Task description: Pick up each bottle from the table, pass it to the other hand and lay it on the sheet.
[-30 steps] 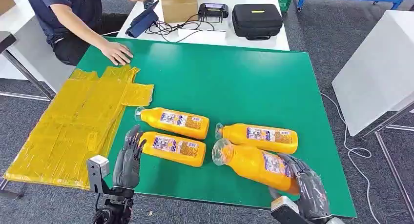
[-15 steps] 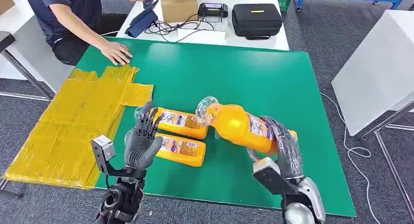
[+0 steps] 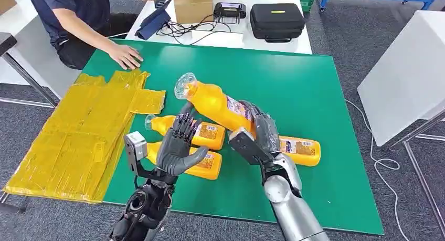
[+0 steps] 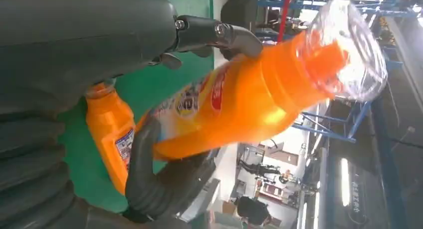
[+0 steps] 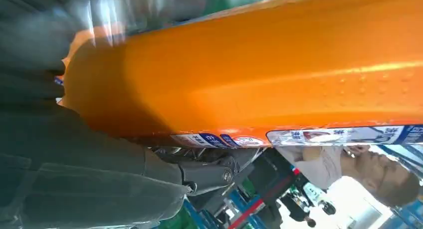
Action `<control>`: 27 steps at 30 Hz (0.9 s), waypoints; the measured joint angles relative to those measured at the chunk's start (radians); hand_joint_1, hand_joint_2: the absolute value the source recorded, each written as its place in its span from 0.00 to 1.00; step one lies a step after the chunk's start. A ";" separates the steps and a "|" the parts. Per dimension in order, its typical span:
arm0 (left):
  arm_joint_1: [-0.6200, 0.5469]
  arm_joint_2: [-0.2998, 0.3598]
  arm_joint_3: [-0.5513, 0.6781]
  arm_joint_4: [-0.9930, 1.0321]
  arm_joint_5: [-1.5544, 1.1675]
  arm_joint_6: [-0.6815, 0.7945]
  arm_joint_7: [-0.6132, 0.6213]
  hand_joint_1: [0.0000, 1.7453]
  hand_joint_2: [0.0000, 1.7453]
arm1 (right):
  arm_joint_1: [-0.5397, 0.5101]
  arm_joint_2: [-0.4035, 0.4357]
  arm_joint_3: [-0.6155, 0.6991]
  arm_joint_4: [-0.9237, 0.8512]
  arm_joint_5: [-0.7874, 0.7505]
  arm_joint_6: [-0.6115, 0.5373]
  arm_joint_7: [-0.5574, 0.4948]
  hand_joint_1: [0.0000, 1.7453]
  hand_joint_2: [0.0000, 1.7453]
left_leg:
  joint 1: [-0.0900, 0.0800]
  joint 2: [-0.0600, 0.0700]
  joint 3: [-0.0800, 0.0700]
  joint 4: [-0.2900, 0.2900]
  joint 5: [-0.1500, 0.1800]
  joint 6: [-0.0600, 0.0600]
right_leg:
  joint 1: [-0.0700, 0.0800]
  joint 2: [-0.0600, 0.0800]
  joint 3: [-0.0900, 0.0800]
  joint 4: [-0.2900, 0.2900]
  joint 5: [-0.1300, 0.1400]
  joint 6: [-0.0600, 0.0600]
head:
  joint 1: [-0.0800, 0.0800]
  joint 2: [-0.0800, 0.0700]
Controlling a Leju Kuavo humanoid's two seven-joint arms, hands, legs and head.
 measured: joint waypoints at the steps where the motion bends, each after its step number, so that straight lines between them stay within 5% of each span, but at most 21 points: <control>1: -0.002 0.000 -0.002 0.003 0.001 0.000 0.000 0.00 1.00 | -0.005 0.003 0.001 0.007 0.000 0.000 0.001 1.00 1.00 | 0.000 0.000 -0.001 0.000 0.000 0.000 | 0.000 0.000 -0.001 0.000 0.000 0.000 | 0.000 0.000; 12: -0.062 -0.002 -0.011 0.075 0.052 0.053 -0.026 0.00 1.00 | -0.108 0.082 0.087 0.101 0.082 -0.002 0.023 1.00 1.00 | 0.000 0.000 -0.003 0.000 0.001 0.000 | 0.000 0.000 -0.004 0.001 0.000 0.000 | 0.000 0.000; 27: -0.001 0.032 0.104 0.042 0.093 0.108 -0.048 0.00 1.00 | -0.037 0.093 0.282 0.100 0.109 0.029 -0.005 1.00 1.00 | 0.000 0.000 -0.005 0.000 0.001 0.000 | 0.000 0.000 -0.006 0.001 0.000 0.000 | 0.000 0.000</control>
